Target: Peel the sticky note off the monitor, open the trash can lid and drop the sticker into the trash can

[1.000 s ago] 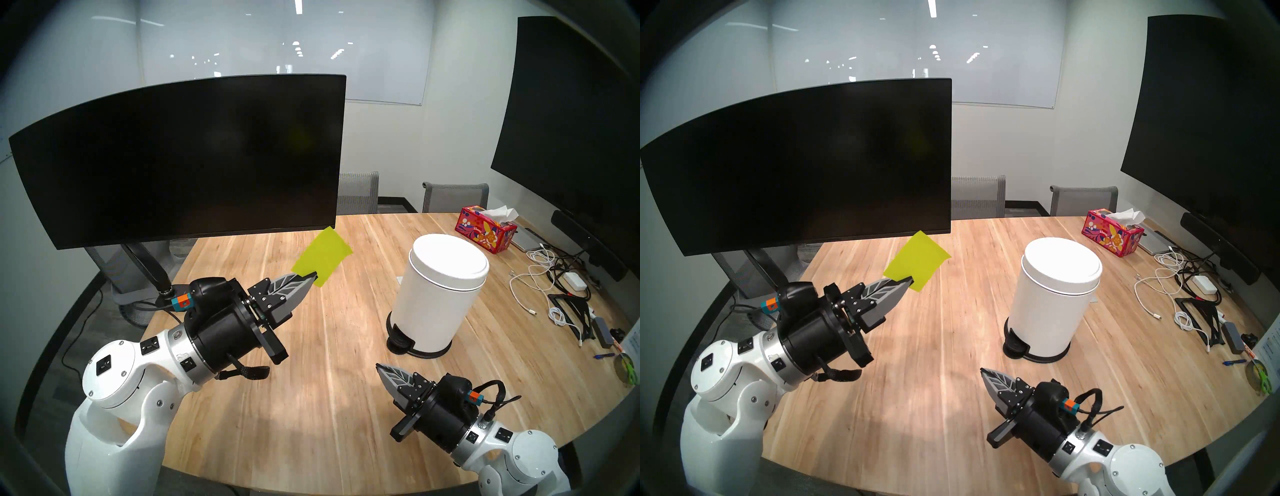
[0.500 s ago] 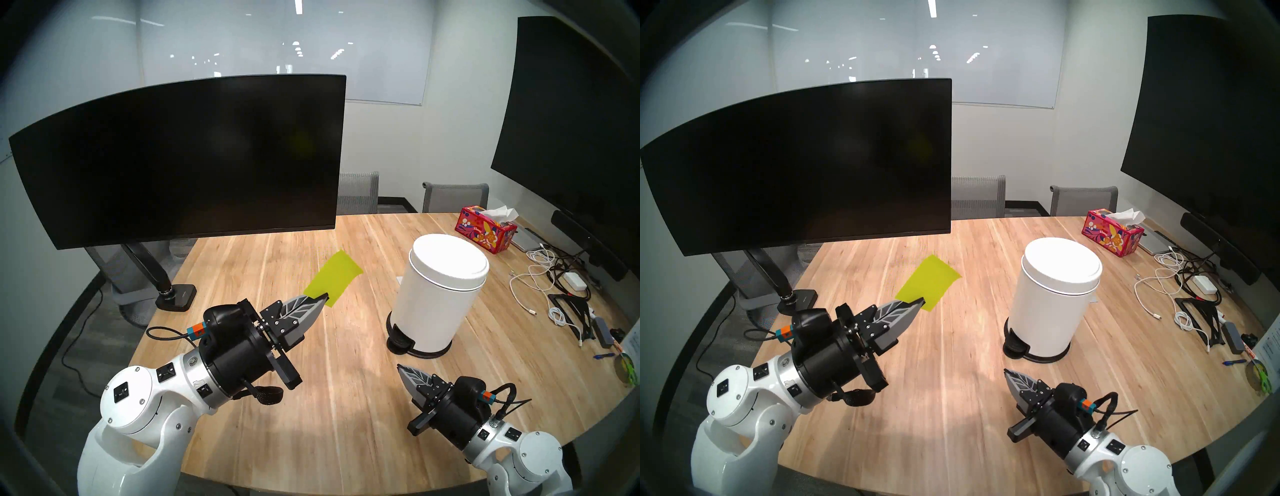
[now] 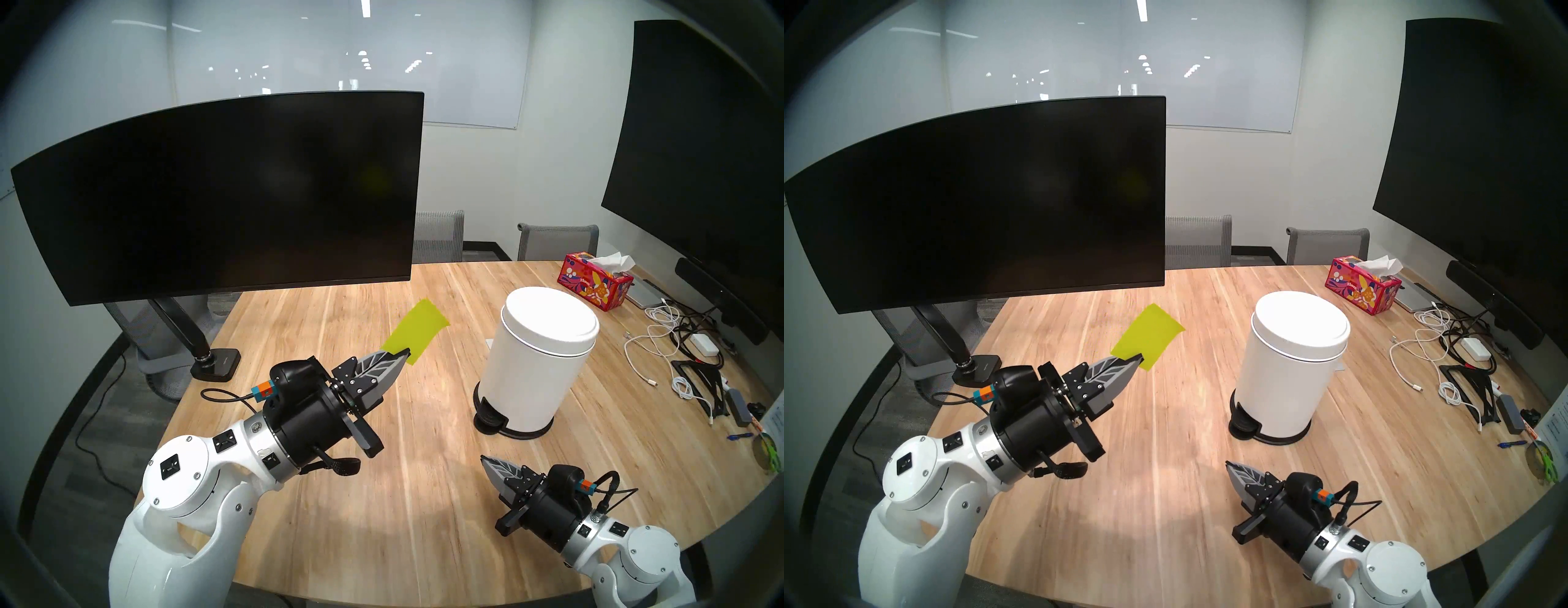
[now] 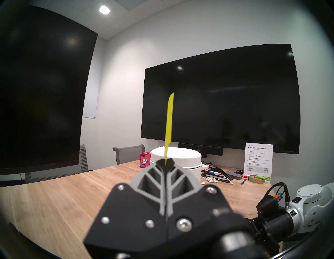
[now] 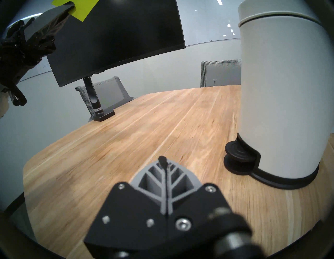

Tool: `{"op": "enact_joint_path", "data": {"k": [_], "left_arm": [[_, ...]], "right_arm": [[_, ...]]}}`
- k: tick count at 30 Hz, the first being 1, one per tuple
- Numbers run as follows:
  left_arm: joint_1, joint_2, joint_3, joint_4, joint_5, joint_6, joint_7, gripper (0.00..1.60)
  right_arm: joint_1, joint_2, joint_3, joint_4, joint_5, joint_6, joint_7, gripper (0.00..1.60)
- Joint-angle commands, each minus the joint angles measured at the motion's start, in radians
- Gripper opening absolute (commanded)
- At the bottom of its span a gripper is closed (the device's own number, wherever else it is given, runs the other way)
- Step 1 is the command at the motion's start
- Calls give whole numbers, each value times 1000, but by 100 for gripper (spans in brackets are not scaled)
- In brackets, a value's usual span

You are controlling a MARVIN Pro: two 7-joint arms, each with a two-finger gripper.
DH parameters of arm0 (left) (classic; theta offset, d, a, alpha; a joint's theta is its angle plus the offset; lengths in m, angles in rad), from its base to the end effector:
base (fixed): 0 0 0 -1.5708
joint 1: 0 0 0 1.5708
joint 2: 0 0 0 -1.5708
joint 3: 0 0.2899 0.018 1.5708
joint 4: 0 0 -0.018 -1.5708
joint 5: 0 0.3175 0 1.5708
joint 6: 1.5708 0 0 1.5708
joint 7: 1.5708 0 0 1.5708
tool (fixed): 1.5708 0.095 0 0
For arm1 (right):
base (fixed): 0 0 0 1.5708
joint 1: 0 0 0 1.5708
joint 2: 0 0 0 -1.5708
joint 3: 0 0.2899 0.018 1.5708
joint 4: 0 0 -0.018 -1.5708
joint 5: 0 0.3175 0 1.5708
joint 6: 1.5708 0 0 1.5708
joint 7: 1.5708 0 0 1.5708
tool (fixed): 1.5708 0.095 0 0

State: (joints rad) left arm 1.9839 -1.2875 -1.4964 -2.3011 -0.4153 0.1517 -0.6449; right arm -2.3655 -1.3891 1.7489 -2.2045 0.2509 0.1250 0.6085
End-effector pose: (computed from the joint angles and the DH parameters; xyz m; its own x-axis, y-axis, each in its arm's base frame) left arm 0.2616 -0.0679 -0.1728 -0.0738 0.2004 0.9769 -0.8068 -0.5878 0.0596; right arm 0.1979 -0.0189 -0.2944 0.2624 -0.0035 0.9650 0.5242 -0.8390 -0.1456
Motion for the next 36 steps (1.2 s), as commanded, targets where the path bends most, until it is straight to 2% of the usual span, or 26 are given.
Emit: {"op": "enact_joint_path", "data": {"k": [1,6,9,17,28,36], "left_arm": [[-70,-7,21,3,-6,23,-1,0],[-85,2,37,12,5,36,0,0],[-96,1,38,8,3,44,3,0],[-136,-4,22,14,-11,65,5,0],[-132,-1,-2,11,-25,80,-15,0],[-120,-6,2,-12,-27,82,-24,0]], "right_arm": [[89,-7,8,17,1,2,-28,0],[157,7,0,85,-22,31,-94,0],[188,14,3,126,-11,31,-117,0],[270,17,-19,181,-12,62,-122,0],[372,2,-88,267,-40,69,-167,0],[393,-11,-92,263,-71,67,-206,0]]}}
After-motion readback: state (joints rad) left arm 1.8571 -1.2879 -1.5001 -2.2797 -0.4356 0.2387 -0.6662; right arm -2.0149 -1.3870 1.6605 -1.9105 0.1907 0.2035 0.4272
